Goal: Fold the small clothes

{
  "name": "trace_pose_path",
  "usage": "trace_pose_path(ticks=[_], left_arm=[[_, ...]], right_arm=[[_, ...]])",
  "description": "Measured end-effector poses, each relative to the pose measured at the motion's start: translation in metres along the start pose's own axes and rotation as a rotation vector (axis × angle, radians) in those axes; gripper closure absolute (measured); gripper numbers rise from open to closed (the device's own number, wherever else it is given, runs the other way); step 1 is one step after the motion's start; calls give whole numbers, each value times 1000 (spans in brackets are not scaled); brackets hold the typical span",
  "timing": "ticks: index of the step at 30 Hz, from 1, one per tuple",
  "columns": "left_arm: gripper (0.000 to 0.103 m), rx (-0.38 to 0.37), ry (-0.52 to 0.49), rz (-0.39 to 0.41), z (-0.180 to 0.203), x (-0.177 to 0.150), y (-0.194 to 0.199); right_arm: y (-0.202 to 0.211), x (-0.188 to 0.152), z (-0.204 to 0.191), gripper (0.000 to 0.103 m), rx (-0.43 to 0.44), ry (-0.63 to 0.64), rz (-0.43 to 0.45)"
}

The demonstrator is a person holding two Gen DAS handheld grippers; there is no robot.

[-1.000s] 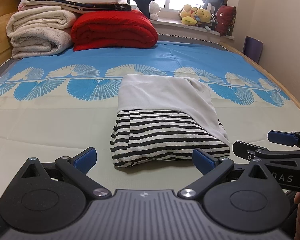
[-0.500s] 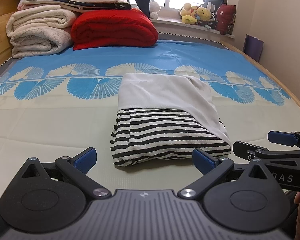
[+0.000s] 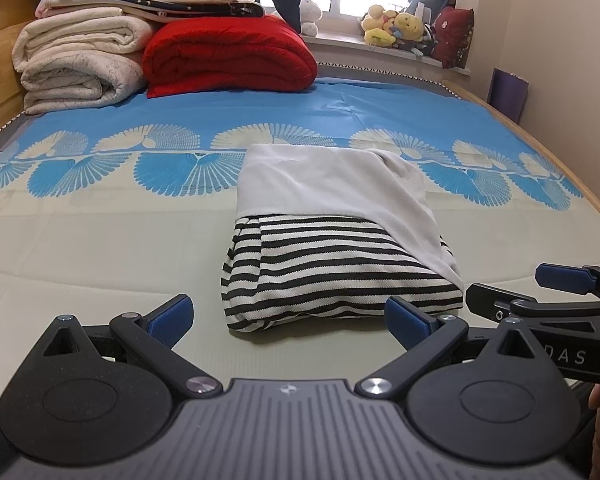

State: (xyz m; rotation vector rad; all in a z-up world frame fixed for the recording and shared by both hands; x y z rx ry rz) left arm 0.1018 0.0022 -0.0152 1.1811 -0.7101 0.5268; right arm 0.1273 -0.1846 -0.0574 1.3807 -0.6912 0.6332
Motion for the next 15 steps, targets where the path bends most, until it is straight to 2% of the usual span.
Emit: trace_pose_path(ticks=[15], left_arm=[[1,-1,4,0,1,2,-1]], right_arm=[[0,0,1,19,0,0,-2]])
Point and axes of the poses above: each gripper's, at about its wrist camera, not at the fingertips, and y roughly against the way its jaws point, z to its right, x to its top, the point moved 6 cm from there along -y, roughly the way its jaws point, and after that the axes turned 14 degrees about -x, right-handed, at the moved point
